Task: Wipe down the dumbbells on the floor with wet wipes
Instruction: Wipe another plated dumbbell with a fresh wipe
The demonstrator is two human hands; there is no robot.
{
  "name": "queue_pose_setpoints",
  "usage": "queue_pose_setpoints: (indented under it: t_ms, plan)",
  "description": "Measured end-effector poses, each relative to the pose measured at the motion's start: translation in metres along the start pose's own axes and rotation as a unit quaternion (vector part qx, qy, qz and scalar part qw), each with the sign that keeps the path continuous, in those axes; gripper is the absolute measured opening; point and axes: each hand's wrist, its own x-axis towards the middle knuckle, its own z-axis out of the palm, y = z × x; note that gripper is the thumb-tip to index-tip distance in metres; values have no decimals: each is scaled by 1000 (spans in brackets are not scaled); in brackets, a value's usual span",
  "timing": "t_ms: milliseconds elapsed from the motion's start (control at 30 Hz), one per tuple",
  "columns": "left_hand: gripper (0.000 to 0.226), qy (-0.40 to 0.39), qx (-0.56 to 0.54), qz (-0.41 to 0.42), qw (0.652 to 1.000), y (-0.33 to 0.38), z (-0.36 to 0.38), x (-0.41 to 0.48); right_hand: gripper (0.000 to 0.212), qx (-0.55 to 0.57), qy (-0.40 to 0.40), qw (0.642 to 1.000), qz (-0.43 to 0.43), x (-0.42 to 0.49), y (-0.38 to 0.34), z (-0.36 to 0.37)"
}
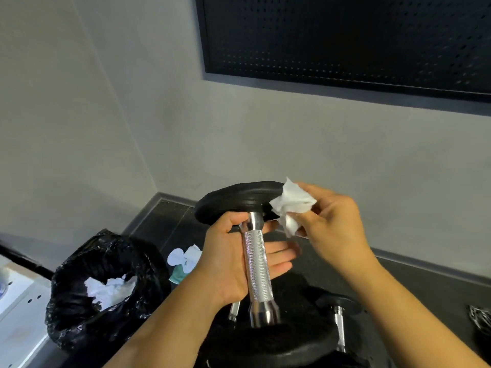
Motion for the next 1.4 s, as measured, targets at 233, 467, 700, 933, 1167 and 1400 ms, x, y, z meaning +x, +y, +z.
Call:
queue_pose_setpoints:
  t_ms: [233,467,700,933,1167,1400]
  plan:
    - [63,94,91,-1,991,-4,11,7,30,-278,118,931,-203,-1,-28,21]
    - [50,126,59,6,990,1,17,1,22,-412,-22,851,-324,-15,-20,5]
    - [46,96,67,29,993,11,16,-7,17,-282,-213,913,-205,-25,-22,6]
    - [59,126,79,13,989,14,14,-9,19,-122,-298,937,-133,-40,-9,8]
    - [51,155,55,57,985,10,13,-11,11,-147,-93,969,-173,-8,-15,25]
    - [57,155,69,44,985,11,15,-12,9,-134,-293,939,-119,-44,-10,15]
